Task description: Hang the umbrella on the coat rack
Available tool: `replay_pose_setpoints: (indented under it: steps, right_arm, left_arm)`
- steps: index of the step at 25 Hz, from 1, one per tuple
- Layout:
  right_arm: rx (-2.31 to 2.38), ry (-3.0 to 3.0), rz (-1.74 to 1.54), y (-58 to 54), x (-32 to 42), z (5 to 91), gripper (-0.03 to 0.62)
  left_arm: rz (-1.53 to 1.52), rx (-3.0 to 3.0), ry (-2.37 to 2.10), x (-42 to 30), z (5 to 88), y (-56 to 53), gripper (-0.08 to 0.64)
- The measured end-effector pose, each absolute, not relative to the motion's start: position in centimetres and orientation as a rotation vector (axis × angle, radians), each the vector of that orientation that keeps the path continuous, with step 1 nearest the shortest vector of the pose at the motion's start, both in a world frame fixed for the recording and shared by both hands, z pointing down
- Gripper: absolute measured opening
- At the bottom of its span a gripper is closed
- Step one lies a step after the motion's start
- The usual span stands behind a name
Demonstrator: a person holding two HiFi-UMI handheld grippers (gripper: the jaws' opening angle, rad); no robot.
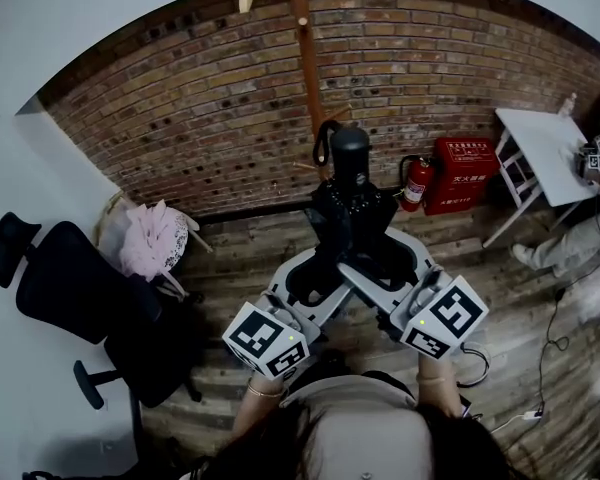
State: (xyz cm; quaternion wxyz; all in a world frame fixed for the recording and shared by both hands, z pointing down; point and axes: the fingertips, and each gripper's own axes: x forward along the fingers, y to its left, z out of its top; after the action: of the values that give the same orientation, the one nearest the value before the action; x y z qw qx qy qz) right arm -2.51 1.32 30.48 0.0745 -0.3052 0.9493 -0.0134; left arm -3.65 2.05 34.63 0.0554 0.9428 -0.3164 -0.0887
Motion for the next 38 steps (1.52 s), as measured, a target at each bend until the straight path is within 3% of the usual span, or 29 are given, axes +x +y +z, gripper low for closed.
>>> replay_pose_setpoints:
  steps: [38]
  right_arm:
    - [-0.671, 2.9, 0.06, -18.8, -0.8, 27.5, 0.27]
  left_arm:
    - [-0.33, 2.863, -1.206, -1.8, 31.8, -18.2, 0.227]
